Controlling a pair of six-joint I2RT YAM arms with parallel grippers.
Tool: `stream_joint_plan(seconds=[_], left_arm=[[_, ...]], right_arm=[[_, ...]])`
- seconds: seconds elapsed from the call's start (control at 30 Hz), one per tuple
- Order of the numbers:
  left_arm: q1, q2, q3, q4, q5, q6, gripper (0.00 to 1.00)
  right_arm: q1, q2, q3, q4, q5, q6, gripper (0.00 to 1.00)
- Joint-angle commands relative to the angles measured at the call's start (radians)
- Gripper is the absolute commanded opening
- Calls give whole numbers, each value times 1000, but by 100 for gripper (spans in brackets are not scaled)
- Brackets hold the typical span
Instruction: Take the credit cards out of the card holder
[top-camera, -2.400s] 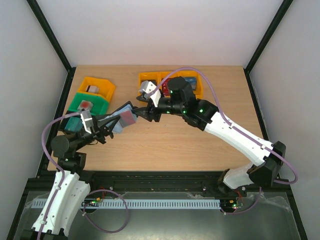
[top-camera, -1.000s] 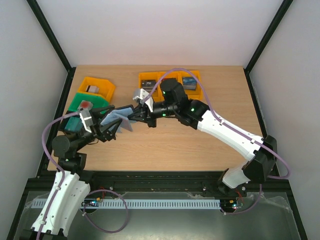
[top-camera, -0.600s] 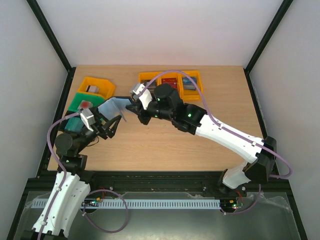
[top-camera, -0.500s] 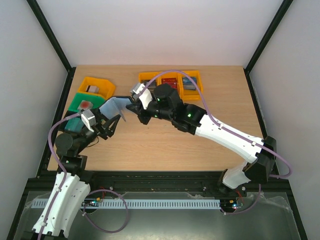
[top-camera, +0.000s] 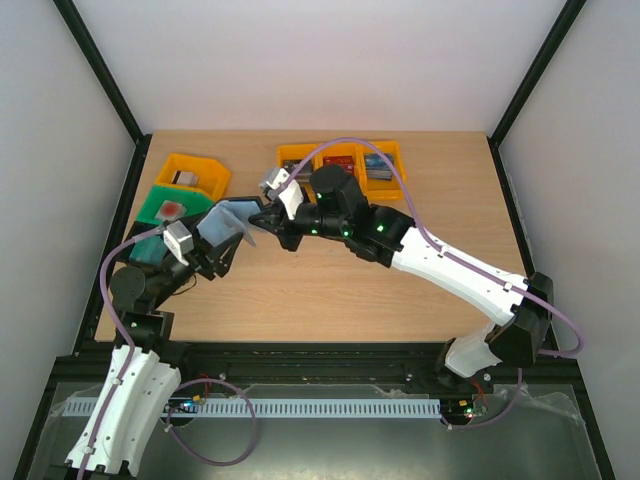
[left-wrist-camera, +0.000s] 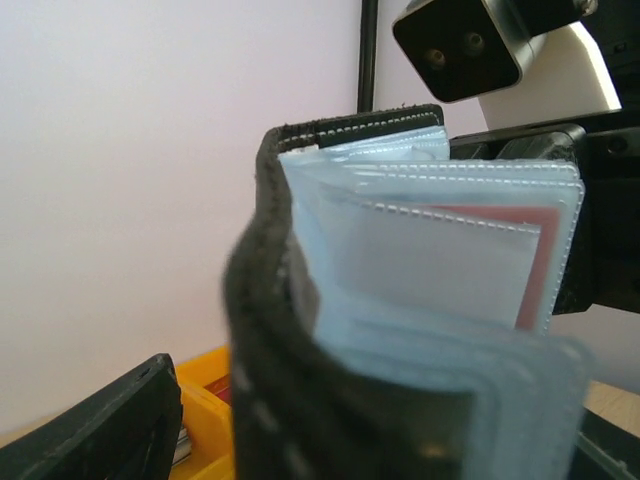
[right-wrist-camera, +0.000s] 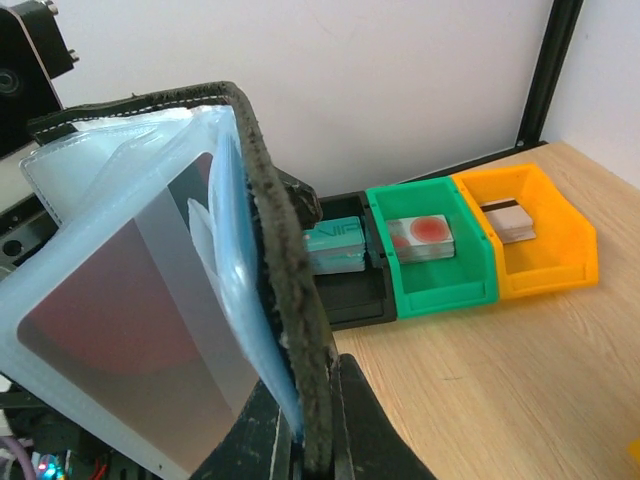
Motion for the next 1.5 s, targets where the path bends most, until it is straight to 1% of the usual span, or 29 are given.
stream_joint_plan(seconds=[0.0, 0.13, 0.17, 0.2, 0.3, 0.4, 0.5, 0.57, 0.6, 0.7, 0.77, 0.8, 0.83, 0.9, 0.97, 1.1, 1.2, 1.27, 1.33, 1.4, 1.47], left_arm=[[4, -8, 10, 34, 20, 31, 79], [4, 0, 10, 44, 23, 31, 81], [4, 1, 11, 43, 24, 31, 78], [4, 1, 11, 42, 24, 31, 74], [4, -1, 15, 46, 41, 24, 53], [4, -3, 17, 56, 95, 8, 32], [4, -6, 11, 57, 152, -4, 17], [4, -8, 12, 53, 159, -11, 6], [4, -10, 14, 52, 162, -14, 3], [4, -12, 17, 63, 181, -34, 2], [4, -13, 15, 89, 207, -61, 2], [4, -13, 16, 98, 216, -72, 2], [4, -14, 16, 103, 225, -82, 2], [4, -17, 19, 105, 231, -98, 2], [4, -19, 24, 106, 232, -113, 2], [4, -21, 31, 119, 251, -134, 2], [4, -21, 29, 119, 245, -133, 2], [4, -20, 29, 117, 240, -129, 2], [4, -17, 29, 120, 241, -129, 2], [4, -15, 30, 126, 246, -131, 2], [4, -14, 30, 127, 254, -130, 2]], right_arm=[[-5, 12, 60, 35, -68, 29, 2], [-4, 35, 65, 56, -142, 56, 2], [-5, 37, 66, 56, -159, 53, 2], [-5, 38, 64, 53, -185, 43, 2], [-4, 34, 69, 15, -275, -8, 2], [-10, 19, 63, -21, -292, -49, 2], [-32, 7, 53, -24, -336, -53, 2], [-48, -1, 41, -16, -368, -46, 3], [-55, -4, 34, -11, -375, -44, 5], [-72, -11, 24, -4, -398, -41, 8], [-81, -13, 24, -9, -426, -48, 13], [-83, -14, 25, -19, -430, -59, 20], [-87, -16, 22, -30, -419, -70, 30], [-103, -38, -1, -39, -347, -97, 47], [-138, -71, -43, -33, -292, -119, 60], [-218, -138, -85, -54, -283, -186, 76], [-231, -196, -112, -65, -273, -251, 88], [-232, -221, -121, -84, -359, -296, 99], [-232, -213, -119, -87, -473, -300, 99], [-229, -181, -113, -50, -486, -227, 99], [-227, -144, -92, -36, -485, -193, 99]])
